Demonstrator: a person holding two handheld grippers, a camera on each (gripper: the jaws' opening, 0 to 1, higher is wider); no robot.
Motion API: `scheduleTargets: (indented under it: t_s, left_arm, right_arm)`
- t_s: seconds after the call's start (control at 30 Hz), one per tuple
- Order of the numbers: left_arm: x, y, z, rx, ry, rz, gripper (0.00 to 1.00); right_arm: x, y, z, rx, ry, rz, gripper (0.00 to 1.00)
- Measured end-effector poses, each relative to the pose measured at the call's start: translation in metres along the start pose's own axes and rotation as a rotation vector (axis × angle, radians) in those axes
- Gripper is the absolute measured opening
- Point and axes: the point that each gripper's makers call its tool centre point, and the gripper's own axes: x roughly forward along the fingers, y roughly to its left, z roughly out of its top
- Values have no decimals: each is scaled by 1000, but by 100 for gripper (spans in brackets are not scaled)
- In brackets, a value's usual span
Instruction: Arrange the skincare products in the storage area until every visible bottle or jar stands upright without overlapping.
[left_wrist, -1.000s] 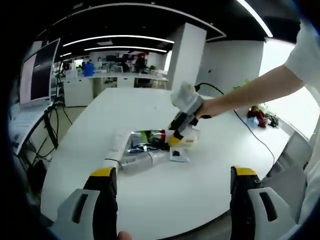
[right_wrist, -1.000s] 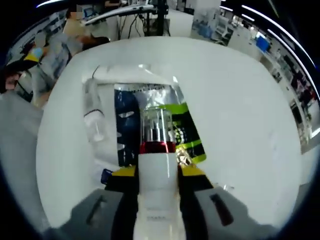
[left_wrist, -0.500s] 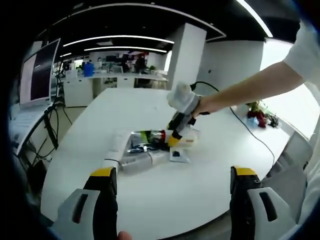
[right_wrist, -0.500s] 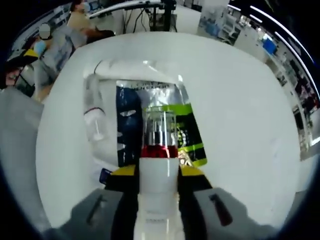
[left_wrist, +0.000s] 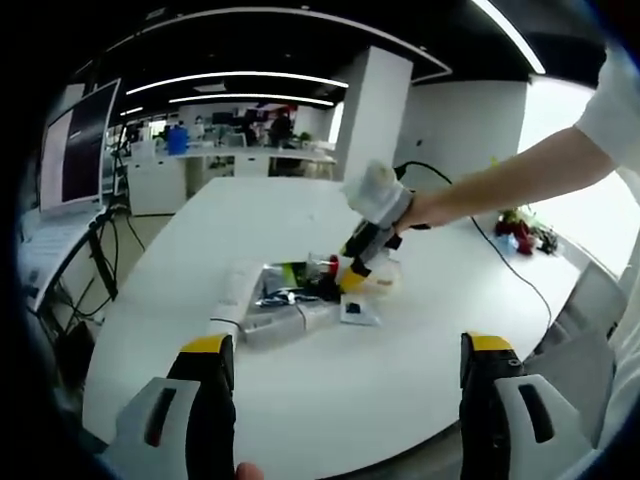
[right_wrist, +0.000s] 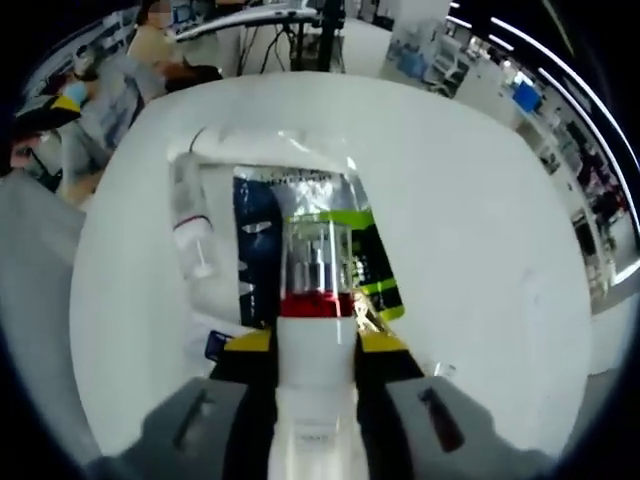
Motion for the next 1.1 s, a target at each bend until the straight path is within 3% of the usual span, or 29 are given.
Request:
scheduleTargets:
  t_s: [0.2, 0.63, 1.1]
  left_arm:
    - [0, -2, 1, 8, -1, -5, 92]
    - [-1, -4, 1, 11, -4, -16, 91]
    - [-2, -3, 1, 9, -6, -20, 91]
  right_arm:
    - [-22, -5, -6, 127, -75, -52, 29]
    - [-61, -13, -25, 283, -187, -171, 29]
    - [-103, -26, -69, 542, -375, -415, 28]
